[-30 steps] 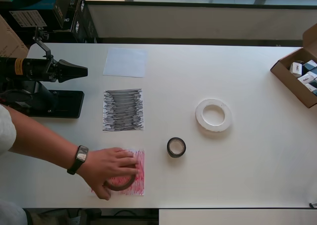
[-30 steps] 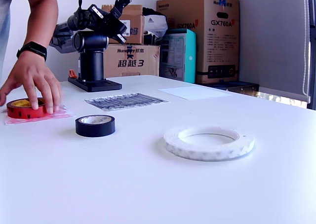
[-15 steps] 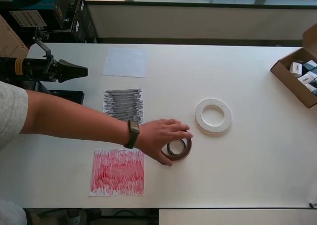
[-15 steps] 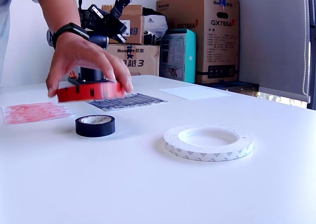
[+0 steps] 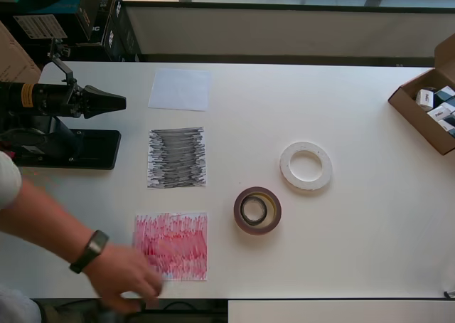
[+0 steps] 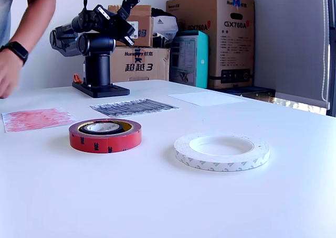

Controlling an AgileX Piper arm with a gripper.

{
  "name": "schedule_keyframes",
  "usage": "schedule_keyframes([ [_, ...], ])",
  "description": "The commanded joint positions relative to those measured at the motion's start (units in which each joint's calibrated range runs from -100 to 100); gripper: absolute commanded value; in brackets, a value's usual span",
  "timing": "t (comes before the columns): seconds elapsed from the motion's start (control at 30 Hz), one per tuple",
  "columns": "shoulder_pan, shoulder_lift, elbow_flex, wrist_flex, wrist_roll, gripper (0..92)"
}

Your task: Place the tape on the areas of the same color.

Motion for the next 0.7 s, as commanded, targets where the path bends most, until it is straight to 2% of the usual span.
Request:
schedule_keyframes([
  [0.0,0.25,-0.18,-0.81,0.32,0.06,0.1],
  [0.27,0.72,0.48,-2.99,1.17,0.14,0.1],
  [0.5,1.03,6.56,-14.35,19.07,-0.35,0.1],
  [0.67,1.03,18.35,-24.98,25.35,-0.02,0.1],
])
